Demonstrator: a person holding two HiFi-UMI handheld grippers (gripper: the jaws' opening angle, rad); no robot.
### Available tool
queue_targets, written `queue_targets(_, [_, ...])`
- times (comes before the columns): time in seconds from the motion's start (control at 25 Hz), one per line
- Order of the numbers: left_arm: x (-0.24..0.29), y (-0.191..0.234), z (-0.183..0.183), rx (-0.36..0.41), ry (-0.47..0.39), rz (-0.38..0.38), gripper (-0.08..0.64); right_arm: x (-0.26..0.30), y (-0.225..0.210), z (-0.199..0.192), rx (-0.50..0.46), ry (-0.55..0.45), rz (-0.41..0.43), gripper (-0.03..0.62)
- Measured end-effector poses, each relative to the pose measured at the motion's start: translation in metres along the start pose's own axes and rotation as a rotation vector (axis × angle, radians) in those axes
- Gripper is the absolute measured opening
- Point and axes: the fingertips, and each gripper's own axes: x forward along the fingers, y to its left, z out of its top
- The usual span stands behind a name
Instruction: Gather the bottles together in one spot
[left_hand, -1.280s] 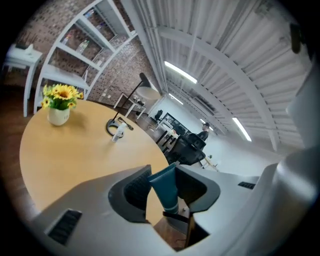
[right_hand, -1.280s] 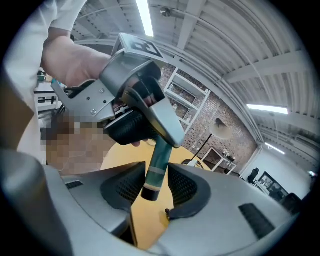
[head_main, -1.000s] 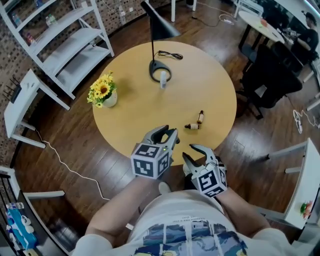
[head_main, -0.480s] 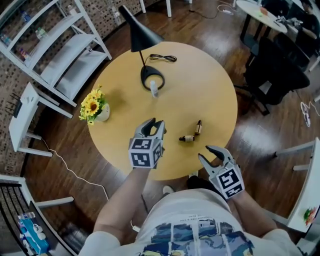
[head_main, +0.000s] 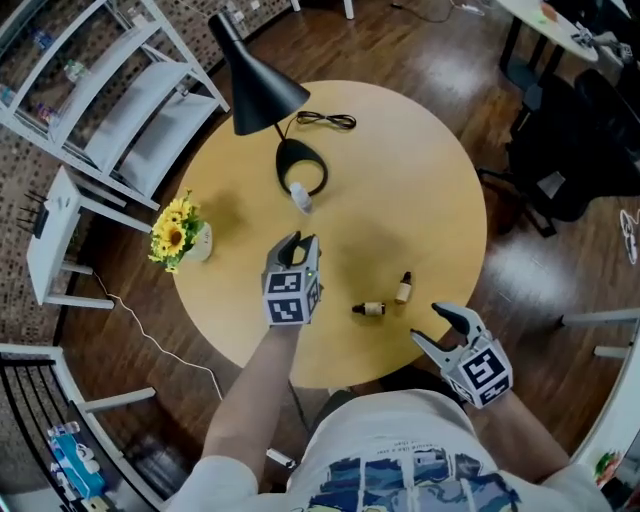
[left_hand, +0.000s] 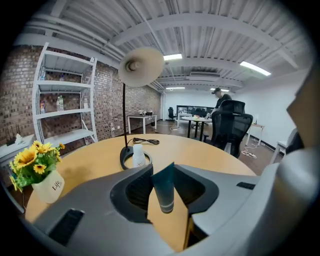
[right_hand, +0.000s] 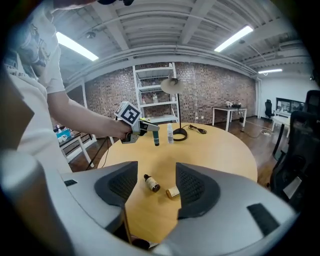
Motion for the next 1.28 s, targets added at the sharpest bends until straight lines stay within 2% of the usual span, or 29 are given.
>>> queue_targets(0.28, [0.058,0.022,-0.009,0.019,-0.027,0.055,0.121,0.009,-0.043,-0.016,0.009,0.069,0.027,0.264])
queue_targets(0.52, [0.088,0.029,-0.021,0.072,-0.025,0.083,0.121,0.017,-0.058,-0.026,0.010,0.118,0.070,0.264])
queue_targets(0.96, [0.093,0.034,-0.024,0.056,-0.037,0.065,0.121,0.025,-0.067,-0.023,0.021,0.117,0.095,0.264])
queue_targets(1.28, [0.088,0.035,-0.023,0.077,-0.032,0.060,0.161,0.029,-0.063,-0.024,0.010,0.117,0.100,0.264])
